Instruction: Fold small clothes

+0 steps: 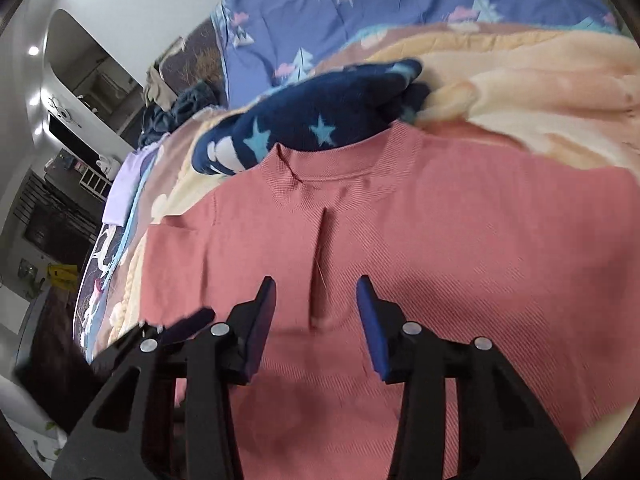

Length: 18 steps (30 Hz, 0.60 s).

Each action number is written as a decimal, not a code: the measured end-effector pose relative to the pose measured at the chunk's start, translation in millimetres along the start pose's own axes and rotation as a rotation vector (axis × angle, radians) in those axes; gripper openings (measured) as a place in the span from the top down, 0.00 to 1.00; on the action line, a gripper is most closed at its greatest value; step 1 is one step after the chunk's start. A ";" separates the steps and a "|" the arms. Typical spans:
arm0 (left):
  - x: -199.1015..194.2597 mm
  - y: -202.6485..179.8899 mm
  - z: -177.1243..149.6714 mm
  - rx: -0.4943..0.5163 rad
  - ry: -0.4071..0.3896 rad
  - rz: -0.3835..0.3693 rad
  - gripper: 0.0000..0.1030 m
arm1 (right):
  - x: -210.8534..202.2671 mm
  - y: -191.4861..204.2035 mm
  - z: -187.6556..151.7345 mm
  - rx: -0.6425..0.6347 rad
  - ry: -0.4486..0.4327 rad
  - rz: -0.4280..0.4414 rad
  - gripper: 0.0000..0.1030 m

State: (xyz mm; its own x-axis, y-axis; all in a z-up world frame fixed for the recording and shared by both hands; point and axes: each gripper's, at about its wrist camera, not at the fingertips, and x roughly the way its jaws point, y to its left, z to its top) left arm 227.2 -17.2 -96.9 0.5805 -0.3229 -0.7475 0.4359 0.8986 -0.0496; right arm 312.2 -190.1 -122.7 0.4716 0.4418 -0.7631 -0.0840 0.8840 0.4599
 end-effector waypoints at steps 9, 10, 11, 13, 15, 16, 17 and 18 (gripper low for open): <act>10.9 8.8 26.4 -0.056 -0.006 -0.038 0.96 | 9.2 12.0 20.6 0.009 -0.036 0.080 0.97; -0.4 7.4 31.7 -0.064 -0.038 -0.066 0.96 | -5.5 14.2 23.2 0.002 -0.067 0.095 0.97; -11.1 3.8 36.6 -0.066 -0.069 -0.093 0.96 | -20.8 15.0 26.3 0.004 -0.100 0.111 0.97; -34.0 -8.8 46.7 -0.068 -0.133 -0.164 0.96 | -63.6 14.8 30.7 -0.006 -0.182 0.131 0.97; -49.5 -25.9 55.0 -0.056 -0.182 -0.218 0.96 | -91.2 11.5 31.6 -0.037 -0.230 0.092 0.97; -53.5 -38.6 57.6 -0.035 -0.202 -0.242 0.96 | -99.8 8.4 30.5 -0.049 -0.246 0.056 0.97; -53.0 -48.3 58.2 -0.017 -0.207 -0.253 0.96 | -106.4 4.1 27.4 -0.061 -0.262 0.015 0.97; -49.9 -57.7 57.1 0.003 -0.205 -0.260 0.94 | -111.6 -5.1 22.8 -0.065 -0.273 -0.029 0.97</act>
State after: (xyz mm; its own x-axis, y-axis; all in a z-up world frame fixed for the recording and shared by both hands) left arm 212.4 -69.9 -18.8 0.5760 -0.5948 -0.5608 0.5894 0.7775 -0.2193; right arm 280.0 -247.3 -29.5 0.6931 0.3668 -0.6206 -0.1194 0.9074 0.4029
